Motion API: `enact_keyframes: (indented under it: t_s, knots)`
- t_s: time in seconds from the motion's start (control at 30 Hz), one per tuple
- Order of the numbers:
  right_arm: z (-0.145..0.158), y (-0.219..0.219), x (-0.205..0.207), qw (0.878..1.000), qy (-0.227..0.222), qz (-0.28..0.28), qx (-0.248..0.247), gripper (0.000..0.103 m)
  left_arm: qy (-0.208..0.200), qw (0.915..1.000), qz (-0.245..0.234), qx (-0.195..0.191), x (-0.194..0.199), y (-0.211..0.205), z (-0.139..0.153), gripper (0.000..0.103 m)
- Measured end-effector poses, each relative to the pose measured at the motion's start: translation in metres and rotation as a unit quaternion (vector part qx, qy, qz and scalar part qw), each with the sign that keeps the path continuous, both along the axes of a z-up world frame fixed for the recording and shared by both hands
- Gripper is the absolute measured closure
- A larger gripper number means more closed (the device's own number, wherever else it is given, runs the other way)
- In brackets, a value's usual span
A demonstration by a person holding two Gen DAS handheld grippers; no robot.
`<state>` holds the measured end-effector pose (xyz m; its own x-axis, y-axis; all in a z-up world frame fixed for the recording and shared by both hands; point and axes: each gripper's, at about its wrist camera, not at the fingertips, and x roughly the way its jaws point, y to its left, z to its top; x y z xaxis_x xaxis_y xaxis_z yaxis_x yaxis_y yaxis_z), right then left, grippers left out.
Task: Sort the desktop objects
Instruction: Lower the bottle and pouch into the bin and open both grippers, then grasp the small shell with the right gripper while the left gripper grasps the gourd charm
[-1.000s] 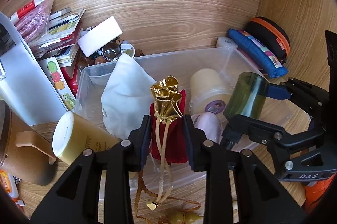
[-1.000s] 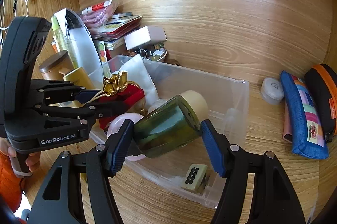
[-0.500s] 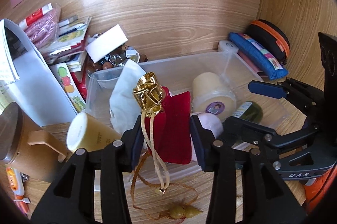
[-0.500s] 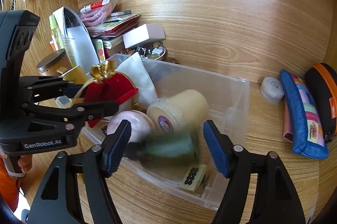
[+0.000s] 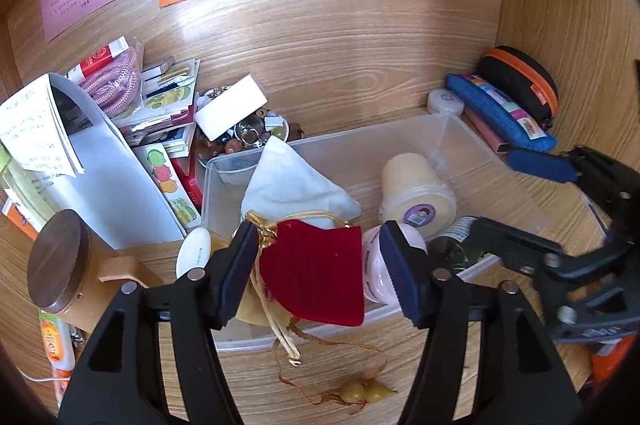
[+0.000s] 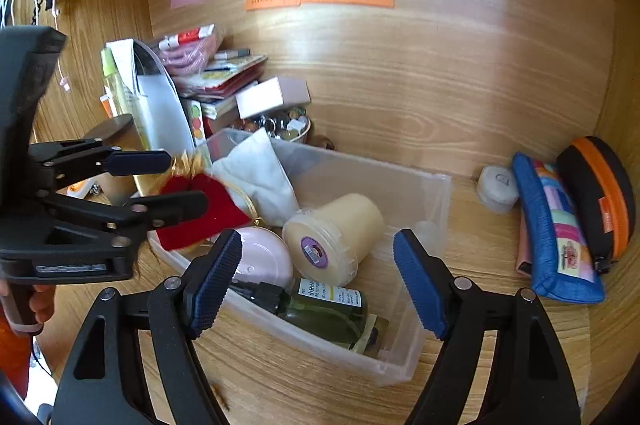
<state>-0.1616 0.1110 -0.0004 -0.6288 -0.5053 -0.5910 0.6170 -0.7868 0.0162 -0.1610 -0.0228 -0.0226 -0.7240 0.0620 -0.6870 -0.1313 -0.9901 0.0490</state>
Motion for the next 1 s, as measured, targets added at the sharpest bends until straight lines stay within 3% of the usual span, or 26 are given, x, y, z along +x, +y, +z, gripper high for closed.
enact_keyframes:
  t_s: [0.33, 0.43, 0.5, 0.7, 1.0]
  knots:
    - [0.014, 0.017, 0.026, 1.000, 0.010, -0.005, -0.013, 0.025, 0.043, 0.9983, 0.030, 0.026, 0.024, -0.024, 0.028, 0.038]
    - [0.013, 0.020, 0.034, 1.000, 0.006, 0.000, -0.017, 0.025, 0.061, 0.9975, 0.027, 0.024, 0.041, -0.024, 0.035, 0.027]
    - [0.011, 0.021, 0.040, 1.000, 0.003, 0.005, -0.015, 0.025, 0.064, 0.9975, 0.023, 0.018, 0.050, -0.022, 0.035, 0.027]
    - [0.001, 0.016, 0.059, 1.000, 0.000, 0.019, -0.003, 0.025, 0.045, 0.9987, 0.017, 0.020, 0.076, -0.021, 0.015, 0.026]
    - [-0.022, 0.011, 0.090, 0.999, -0.017, 0.044, 0.012, 0.026, -0.023, 0.9991, 0.016, 0.033, 0.089, -0.021, -0.039, 0.025]
